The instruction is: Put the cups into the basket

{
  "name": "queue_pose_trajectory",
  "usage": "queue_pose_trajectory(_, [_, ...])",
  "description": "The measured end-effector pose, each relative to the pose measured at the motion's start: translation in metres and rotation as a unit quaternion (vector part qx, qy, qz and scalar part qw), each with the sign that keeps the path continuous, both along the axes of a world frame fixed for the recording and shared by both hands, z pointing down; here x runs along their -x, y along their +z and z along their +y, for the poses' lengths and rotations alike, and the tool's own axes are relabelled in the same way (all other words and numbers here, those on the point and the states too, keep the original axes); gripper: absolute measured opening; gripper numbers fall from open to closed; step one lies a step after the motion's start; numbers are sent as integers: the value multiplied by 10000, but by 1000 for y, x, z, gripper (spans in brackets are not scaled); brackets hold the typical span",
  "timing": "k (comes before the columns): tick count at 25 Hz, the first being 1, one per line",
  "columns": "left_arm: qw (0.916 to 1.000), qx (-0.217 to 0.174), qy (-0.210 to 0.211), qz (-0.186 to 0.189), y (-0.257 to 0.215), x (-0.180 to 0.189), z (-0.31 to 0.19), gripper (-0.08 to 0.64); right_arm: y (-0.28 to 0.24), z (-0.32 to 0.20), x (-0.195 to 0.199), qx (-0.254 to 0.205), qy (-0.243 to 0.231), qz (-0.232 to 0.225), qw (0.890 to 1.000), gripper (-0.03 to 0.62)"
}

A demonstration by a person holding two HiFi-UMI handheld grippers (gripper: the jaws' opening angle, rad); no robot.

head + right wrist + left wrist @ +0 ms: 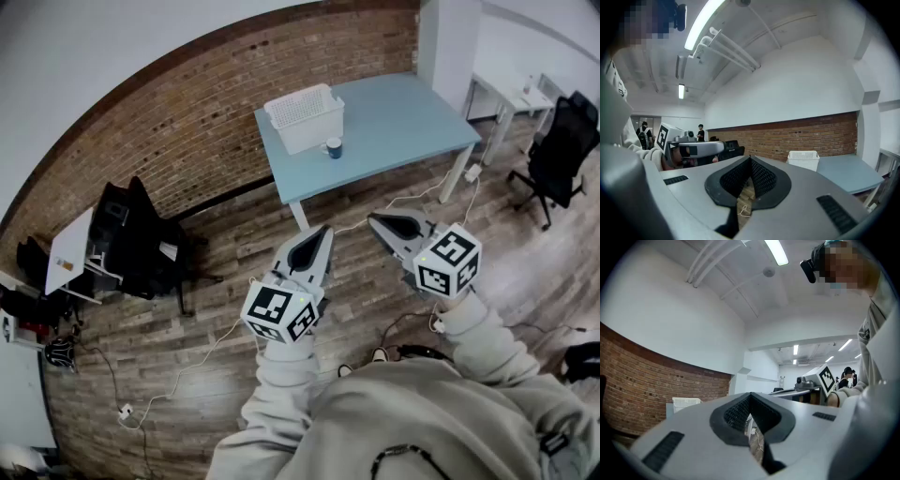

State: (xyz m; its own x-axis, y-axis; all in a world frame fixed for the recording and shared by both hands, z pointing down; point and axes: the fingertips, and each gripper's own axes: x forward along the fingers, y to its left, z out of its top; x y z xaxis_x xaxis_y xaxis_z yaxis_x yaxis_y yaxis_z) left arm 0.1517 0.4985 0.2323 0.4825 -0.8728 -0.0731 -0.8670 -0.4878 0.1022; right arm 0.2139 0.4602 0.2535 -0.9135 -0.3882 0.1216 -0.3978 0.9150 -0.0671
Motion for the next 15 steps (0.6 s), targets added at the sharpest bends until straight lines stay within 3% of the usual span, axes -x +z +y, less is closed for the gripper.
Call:
queue_pose_trajectory(11, [10000, 6, 60, -59, 7, -4, -1, -2, 4, -7, -4, 108, 122, -31, 9999, 8])
queue_pose_trajectory(15, [9999, 26, 52, 112, 10, -1, -2, -2, 8, -9, -5, 188, 79, -52, 9998, 8])
